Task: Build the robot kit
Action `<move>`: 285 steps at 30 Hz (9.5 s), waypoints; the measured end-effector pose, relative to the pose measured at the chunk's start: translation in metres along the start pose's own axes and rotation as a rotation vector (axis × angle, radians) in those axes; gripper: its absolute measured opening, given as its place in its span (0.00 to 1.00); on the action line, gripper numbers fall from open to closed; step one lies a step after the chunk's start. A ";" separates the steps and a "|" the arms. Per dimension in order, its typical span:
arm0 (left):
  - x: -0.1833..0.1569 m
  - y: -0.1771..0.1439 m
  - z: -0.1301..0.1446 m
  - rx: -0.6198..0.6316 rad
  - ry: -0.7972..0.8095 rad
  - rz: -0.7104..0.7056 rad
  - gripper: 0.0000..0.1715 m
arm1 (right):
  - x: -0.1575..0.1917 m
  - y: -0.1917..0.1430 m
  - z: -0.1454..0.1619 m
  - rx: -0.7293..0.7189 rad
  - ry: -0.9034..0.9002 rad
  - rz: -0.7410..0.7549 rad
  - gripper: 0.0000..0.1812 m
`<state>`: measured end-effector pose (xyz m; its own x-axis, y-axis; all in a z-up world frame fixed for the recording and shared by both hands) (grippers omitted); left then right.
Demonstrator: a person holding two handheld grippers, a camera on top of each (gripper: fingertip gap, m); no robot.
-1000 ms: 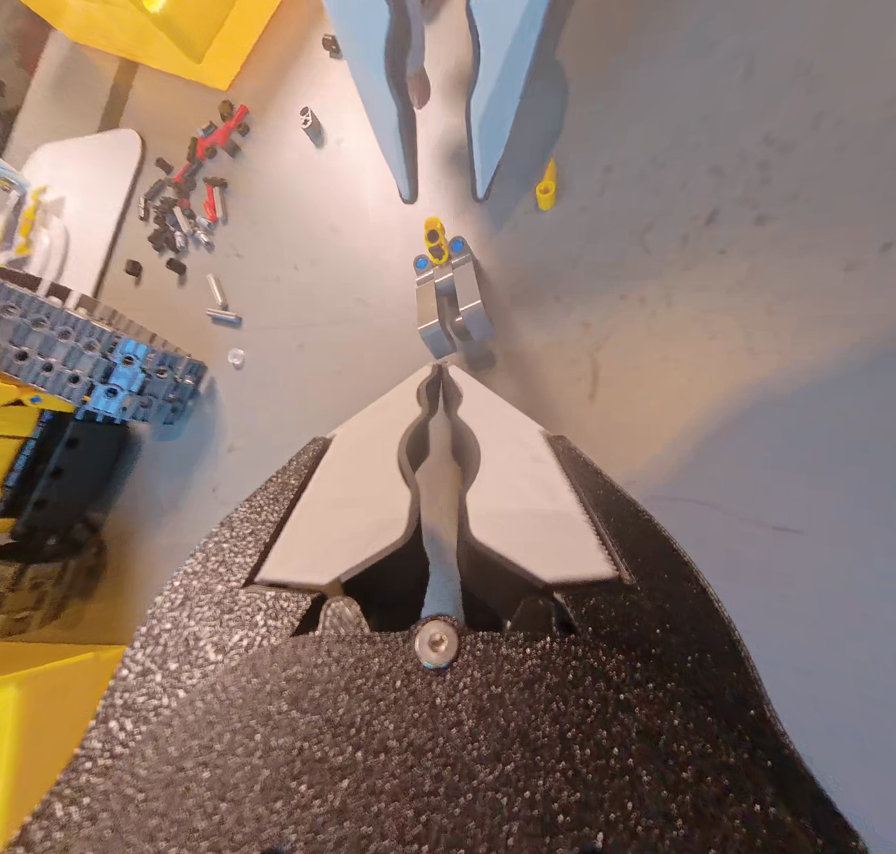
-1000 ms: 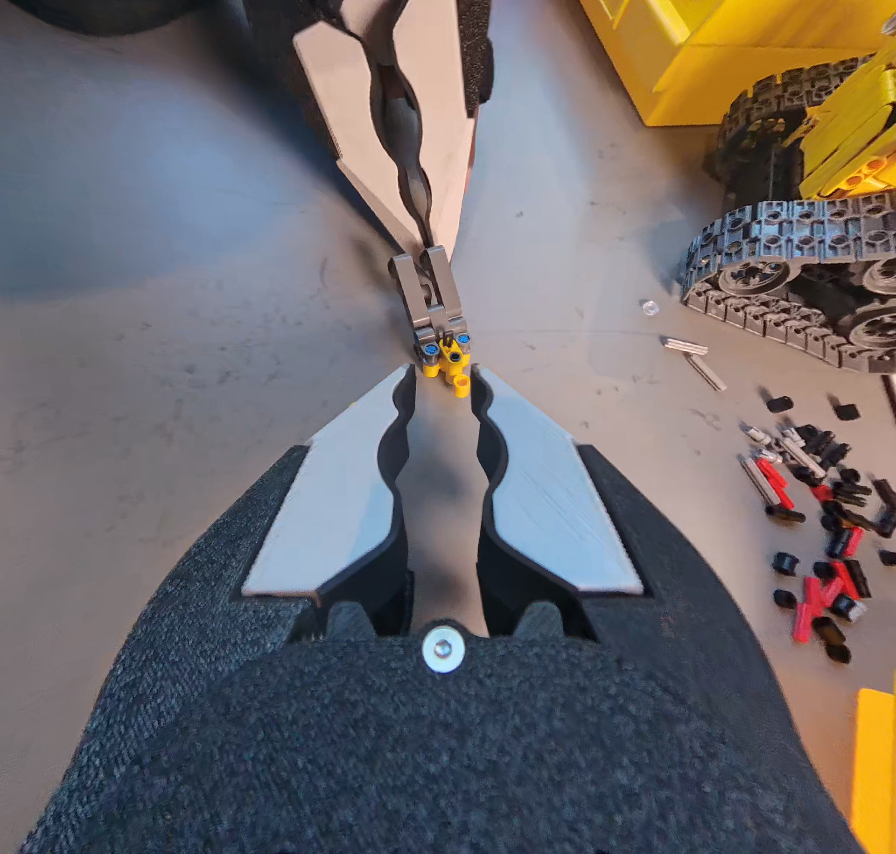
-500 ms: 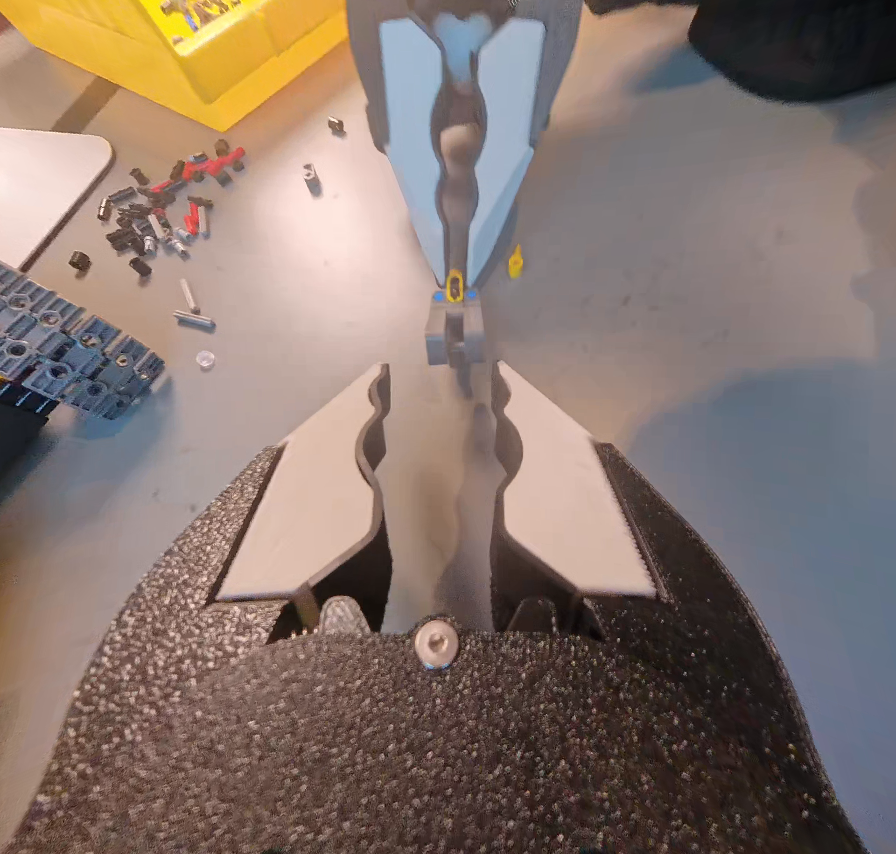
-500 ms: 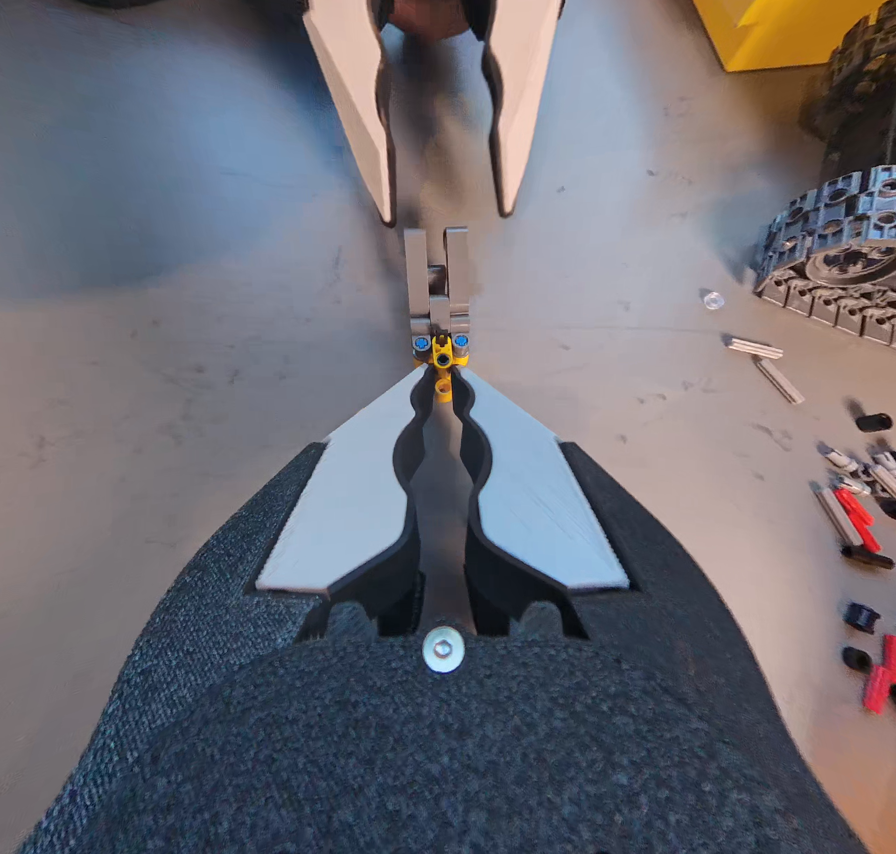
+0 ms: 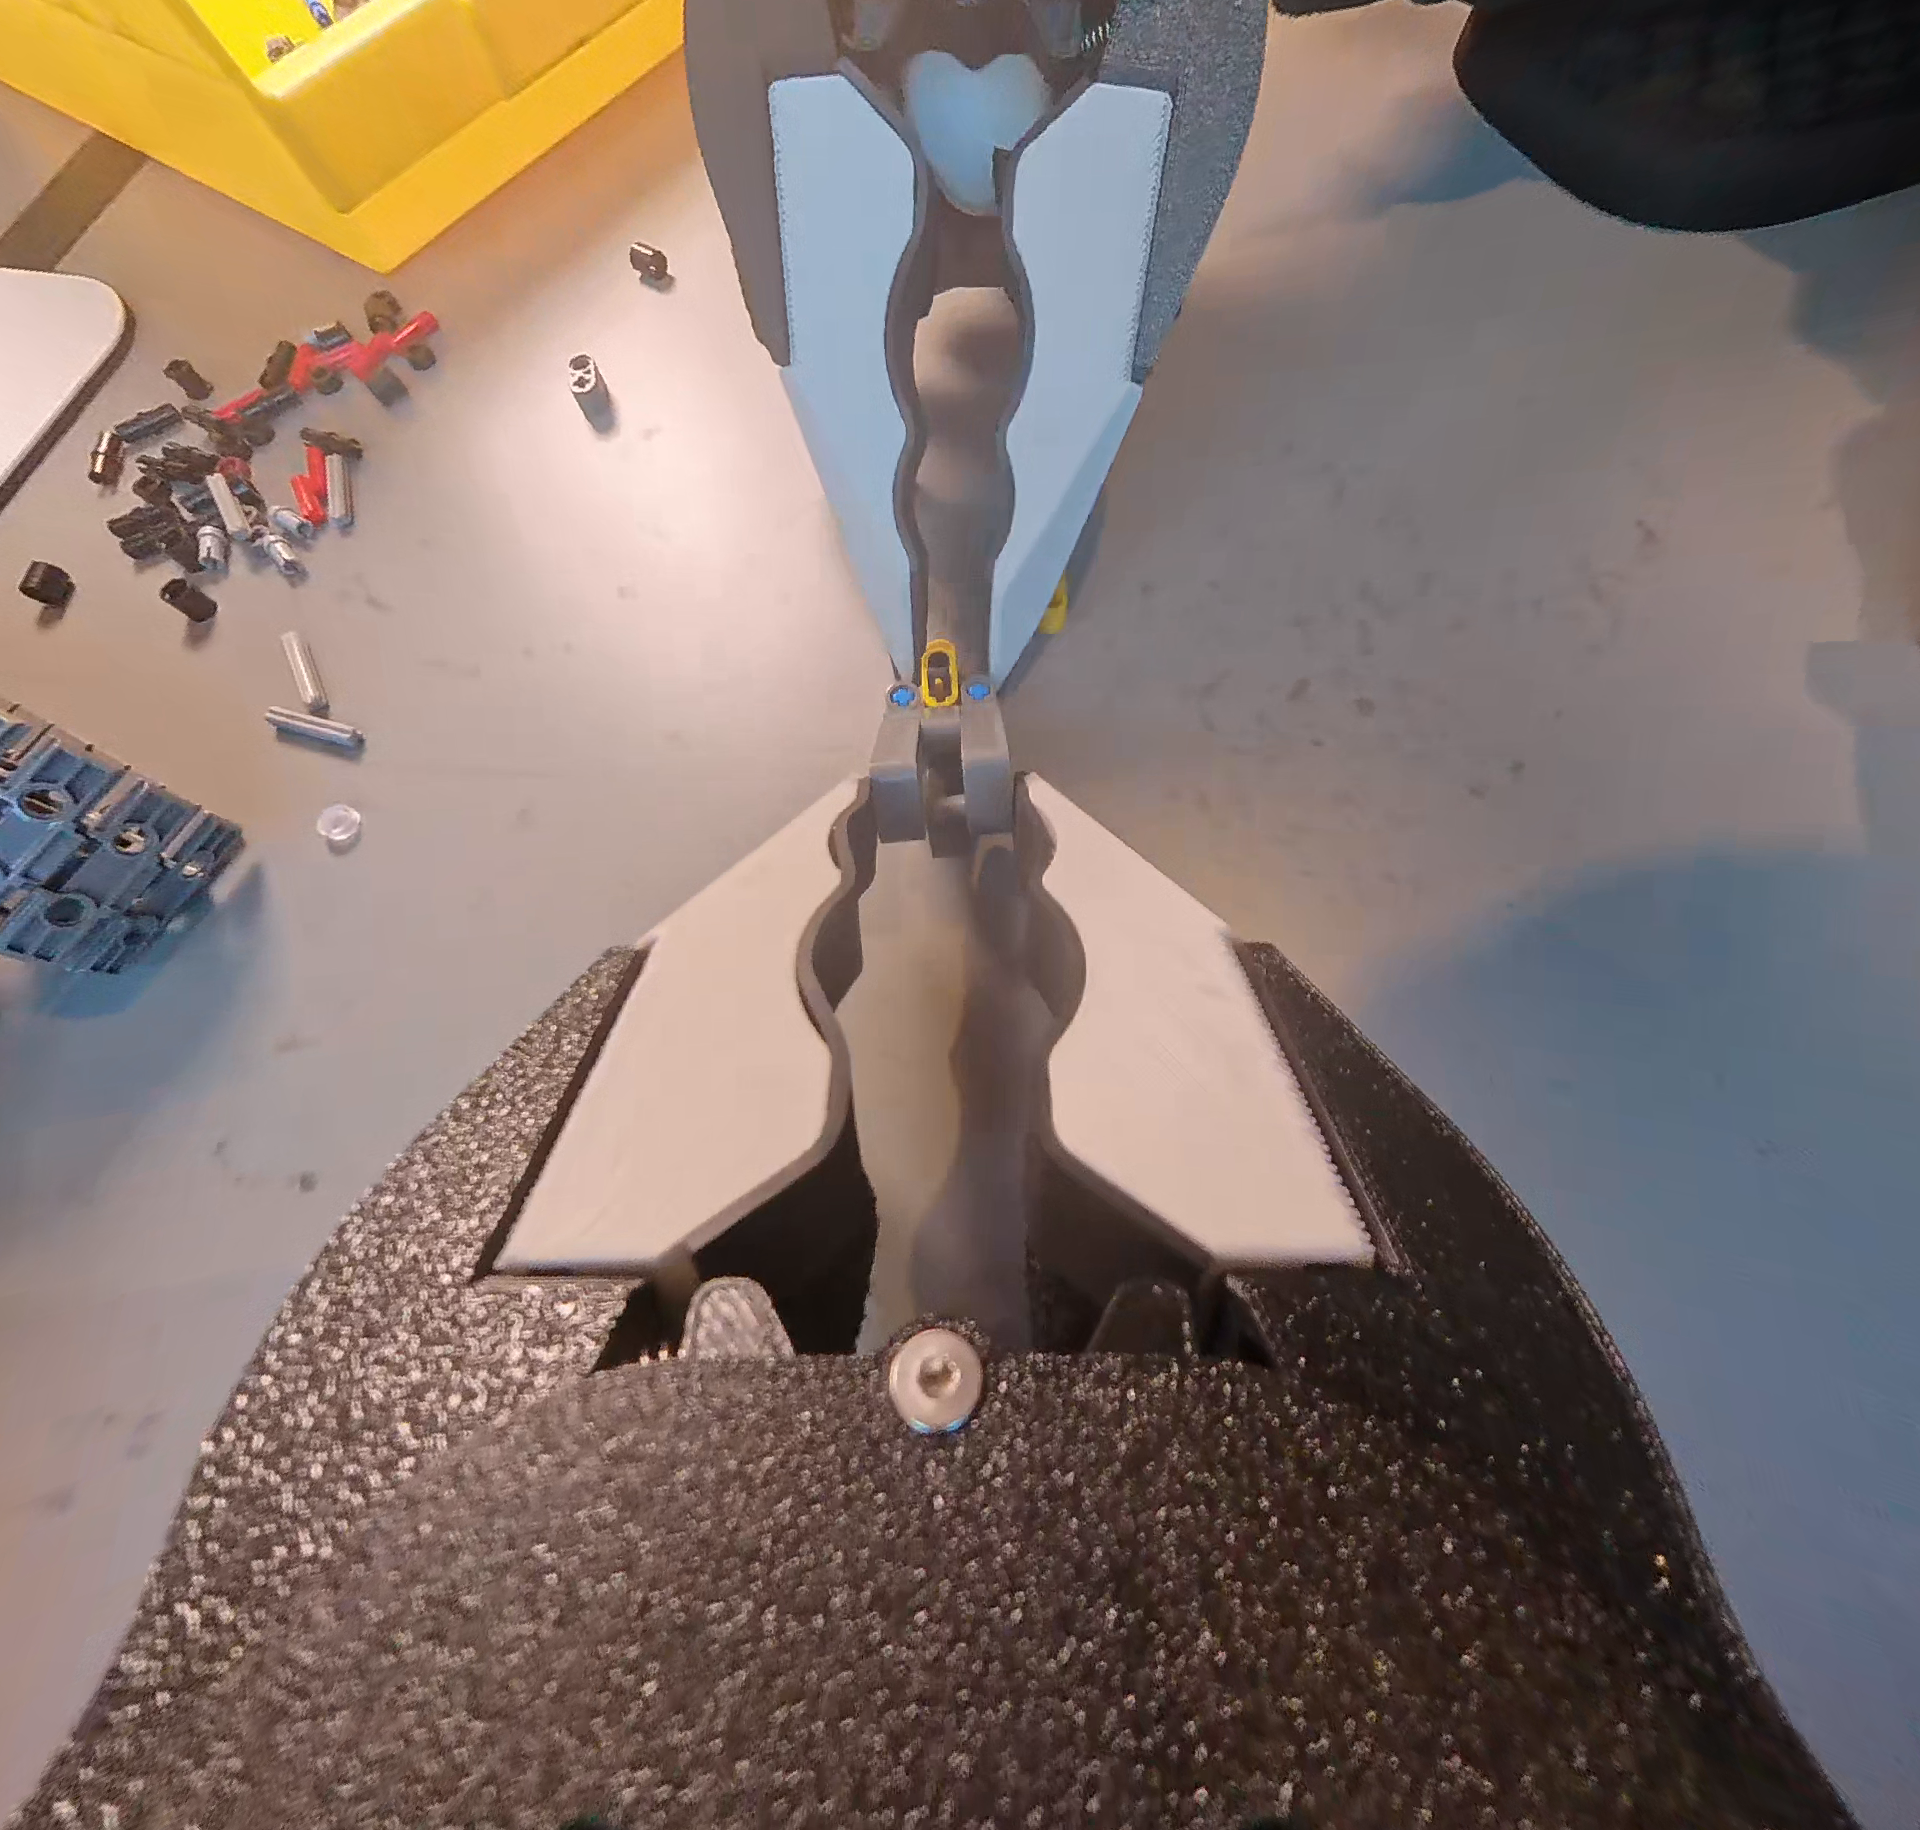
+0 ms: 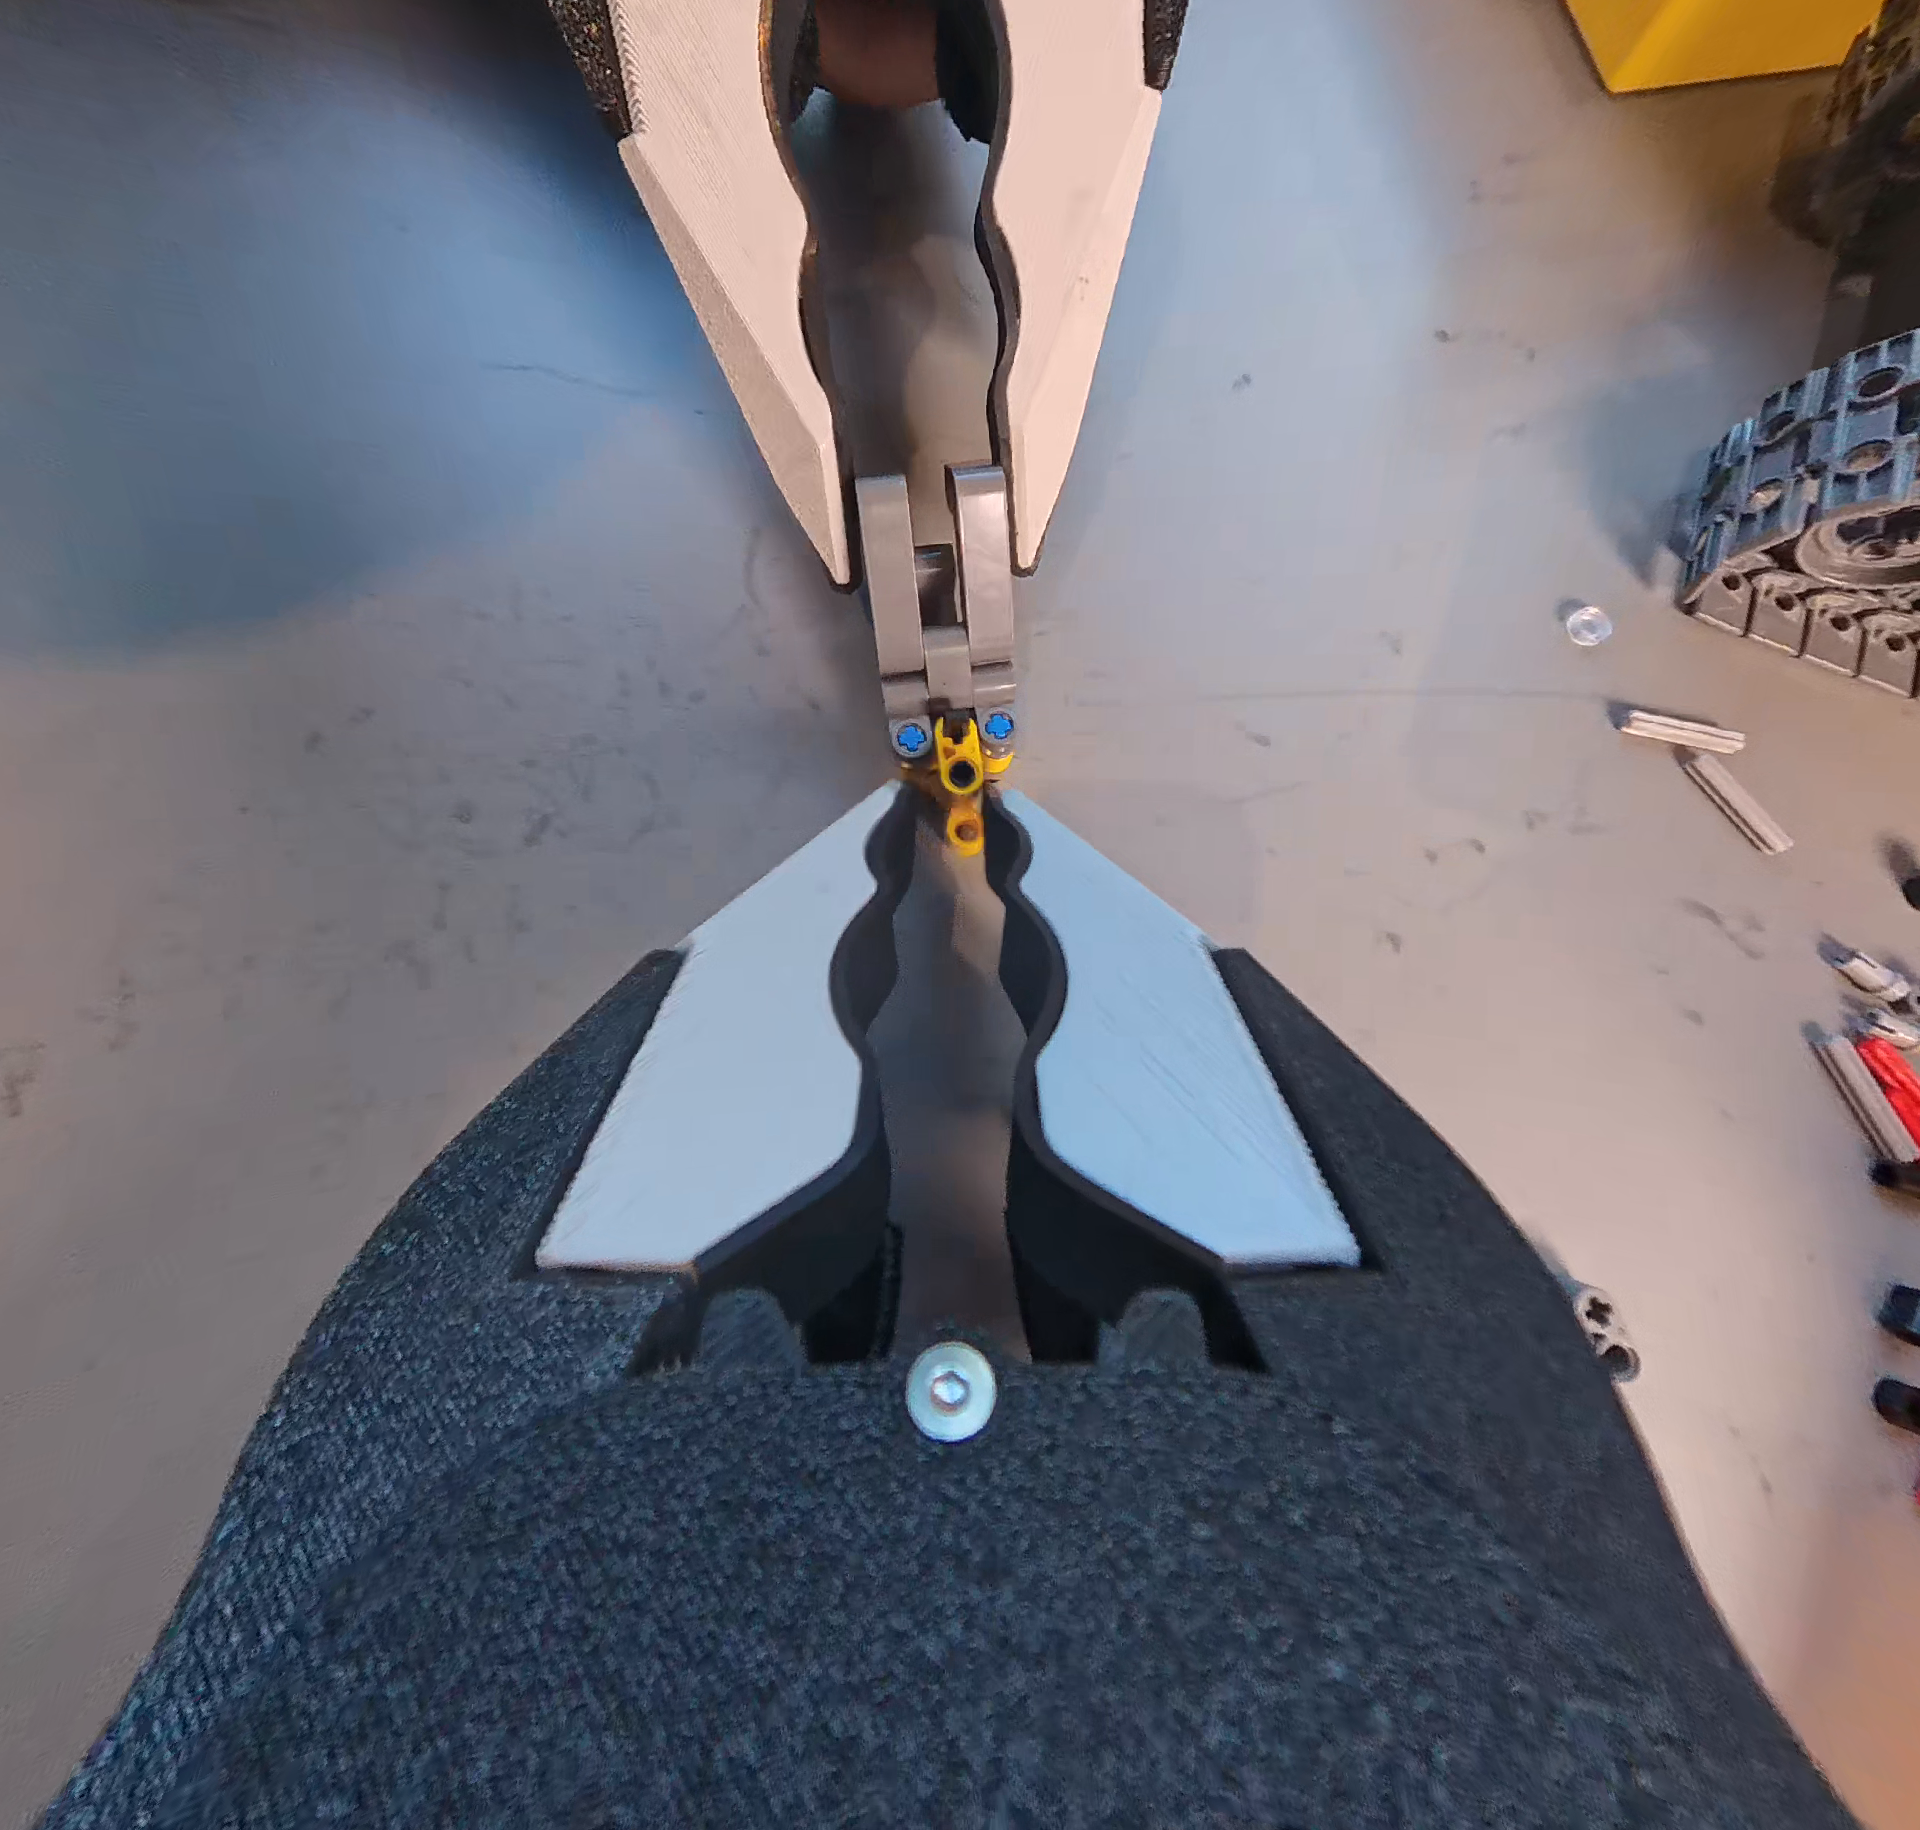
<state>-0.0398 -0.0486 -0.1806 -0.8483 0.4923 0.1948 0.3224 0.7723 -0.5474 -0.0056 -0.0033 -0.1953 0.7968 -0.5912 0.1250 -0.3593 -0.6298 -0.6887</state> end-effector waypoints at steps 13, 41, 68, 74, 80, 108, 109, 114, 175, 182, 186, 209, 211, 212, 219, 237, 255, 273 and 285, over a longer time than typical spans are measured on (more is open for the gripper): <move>-0.001 0.001 0.002 0.014 0.012 -0.009 0.14 | -0.017 -0.092 -0.002 -0.050 0.050 0.228 0.19; 0.001 0.006 0.005 0.036 0.027 -0.045 0.14 | -0.019 -0.139 0.093 0.224 0.331 0.496 0.30; 0.001 0.007 0.009 0.059 0.038 -0.055 0.15 | 0.021 -0.055 0.047 0.103 0.139 0.113 0.10; 0.002 0.007 0.011 0.066 0.040 -0.060 0.16 | 0.020 -0.057 0.043 0.080 0.128 0.119 0.10; 0.003 0.005 0.011 0.068 0.052 -0.065 0.22 | 0.013 -0.062 0.031 -0.146 0.340 0.022 0.07; -0.012 -0.029 -0.029 -0.161 0.148 0.006 0.17 | 0.058 -0.001 0.007 0.049 0.029 -0.110 0.13; -0.018 -0.030 -0.029 -0.164 0.147 0.041 0.18 | 0.060 -0.004 0.002 -0.011 0.069 -0.151 0.13; -0.043 -0.033 -0.039 -0.224 0.087 0.202 0.25 | 0.062 -0.033 -0.019 -0.325 0.232 -0.320 0.13; -0.027 -0.017 -0.055 -0.224 -0.249 0.192 0.03 | 0.049 -0.049 -0.042 -0.401 -0.033 -0.063 0.09; -0.030 -0.014 -0.059 -0.231 -0.274 0.196 0.03 | 0.049 -0.047 -0.051 -0.402 -0.095 -0.003 0.09; -0.010 -0.014 -0.050 -0.185 -0.182 0.032 0.17 | 0.028 -0.056 -0.036 -0.339 -0.010 0.062 0.09; -0.001 0.028 -0.010 0.068 -0.005 0.014 0.15 | 0.007 -0.026 0.011 0.025 0.060 -0.005 0.09; -0.001 0.028 -0.009 0.074 -0.001 0.021 0.15 | 0.006 -0.027 0.009 0.012 0.057 -0.001 0.09; -0.002 0.028 -0.009 0.076 -0.002 0.034 0.15 | 0.006 -0.029 0.008 0.005 0.057 0.001 0.09; -0.006 0.029 -0.010 0.079 0.013 0.059 0.15 | 0.008 -0.026 0.014 0.034 0.059 -0.017 0.09; -0.008 0.028 -0.010 0.083 0.022 0.081 0.15 | 0.010 -0.028 0.006 0.029 0.003 0.006 0.11; -0.007 0.025 -0.010 0.089 0.034 0.083 0.15 | 0.009 -0.021 0.002 0.179 0.070 -0.071 0.08; -0.006 0.021 -0.012 0.051 -0.010 0.082 0.15 | 0.006 -0.011 -0.006 0.493 0.054 -0.154 0.08; -0.013 0.031 0.000 0.120 0.052 0.051 0.15 | 0.007 -0.010 -0.007 0.402 0.065 -0.152 0.09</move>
<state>-0.0185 -0.0311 -0.1999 -0.8082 0.5522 0.2047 0.3095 0.6940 -0.6501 0.0000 -0.0045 -0.1831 0.7890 -0.5455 0.2826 -0.0123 -0.4739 -0.8805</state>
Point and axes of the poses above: each gripper's, where its closed fingertips meet, y out along the fingers, z out of its underside, x = y × z across the jaws, the point moved 2 cm from there along -y, back along the fingers, and after that the axes turned 14 degrees about -z, right-handed, at the moved point
